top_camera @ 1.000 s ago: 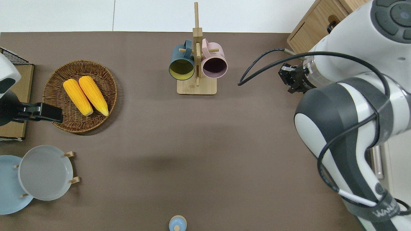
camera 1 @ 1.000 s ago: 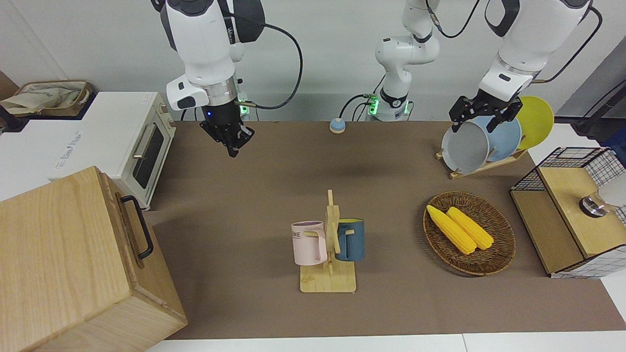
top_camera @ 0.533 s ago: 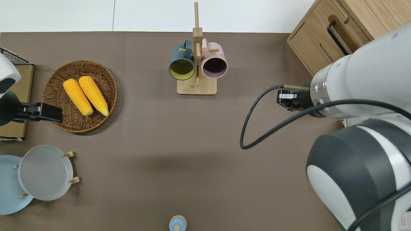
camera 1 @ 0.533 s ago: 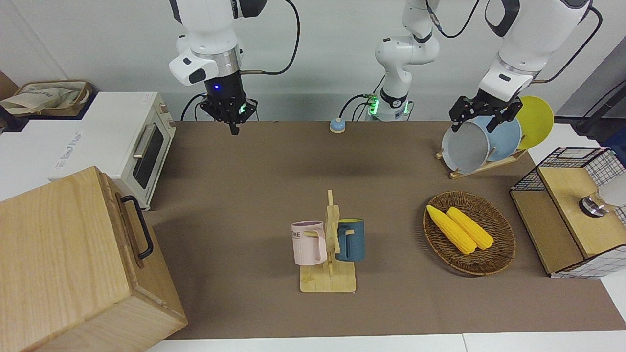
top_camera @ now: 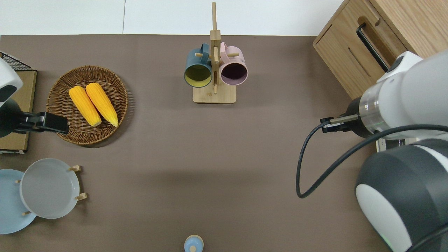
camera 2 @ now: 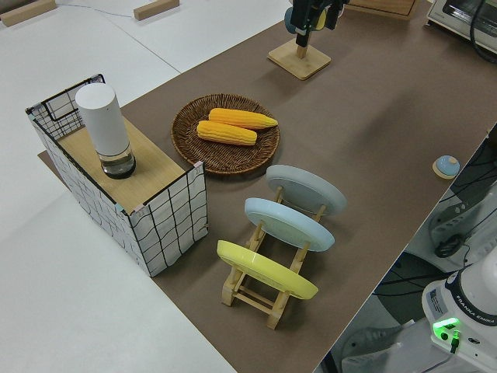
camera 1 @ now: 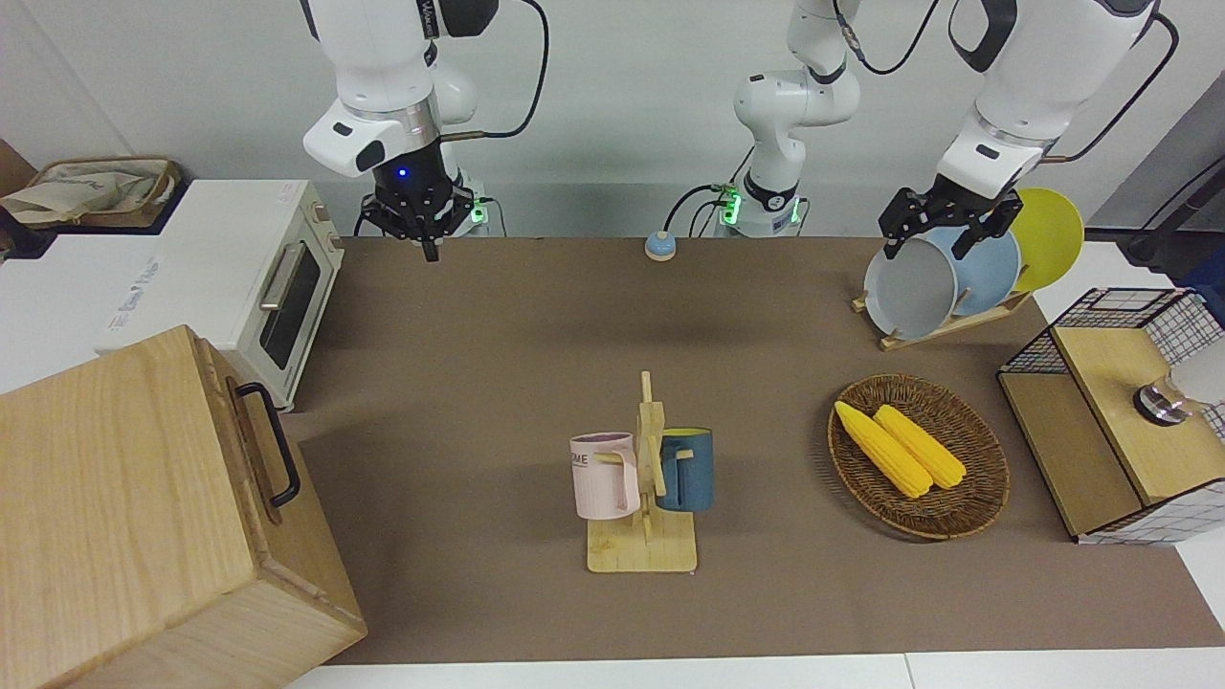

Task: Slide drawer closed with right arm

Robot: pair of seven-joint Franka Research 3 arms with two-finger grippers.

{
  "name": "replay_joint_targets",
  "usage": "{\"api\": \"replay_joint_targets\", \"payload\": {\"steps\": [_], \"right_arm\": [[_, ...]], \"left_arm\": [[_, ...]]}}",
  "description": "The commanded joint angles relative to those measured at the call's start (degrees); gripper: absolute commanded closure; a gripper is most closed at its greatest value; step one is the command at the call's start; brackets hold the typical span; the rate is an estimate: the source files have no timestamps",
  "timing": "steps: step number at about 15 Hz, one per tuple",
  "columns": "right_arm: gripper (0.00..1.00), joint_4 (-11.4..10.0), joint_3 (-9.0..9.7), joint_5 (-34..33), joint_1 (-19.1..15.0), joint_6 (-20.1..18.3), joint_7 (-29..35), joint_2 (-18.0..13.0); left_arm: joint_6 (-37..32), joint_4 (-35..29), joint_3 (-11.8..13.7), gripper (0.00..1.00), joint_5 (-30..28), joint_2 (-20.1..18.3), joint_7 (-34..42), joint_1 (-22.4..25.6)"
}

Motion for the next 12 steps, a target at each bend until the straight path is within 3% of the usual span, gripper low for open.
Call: {"api": "replay_joint_targets", "payload": {"steps": [1,2,9,12], "right_arm": [[0.111,-0.87,0.27,1.34,-1.39,-0.64,-2.33,-0.64],[0.014,-0.78,0.09,1.42,-1.39,-0.73,-2.33,-0.73],[0.011,2.82,0.09,1.86,-2.45,-0.73,-2.68,1.29],[0.011,2.82,0.09,1.86,-2.53,-0.73,-2.86,1.29]], "left_arm": [[-1.13,1.4,-0.37,0.01,0.98,0.74,0.56,0.22],[-1.13,1.4,-0.37,0.01,0.98,0.65,0.56,0.22],[-1.13,1.49,-0.37,0.01,0.98,0.65,0.56,0.22],[-1.13,1.49,-0.37,0.01,0.98,0.65,0.56,0.22]]}}
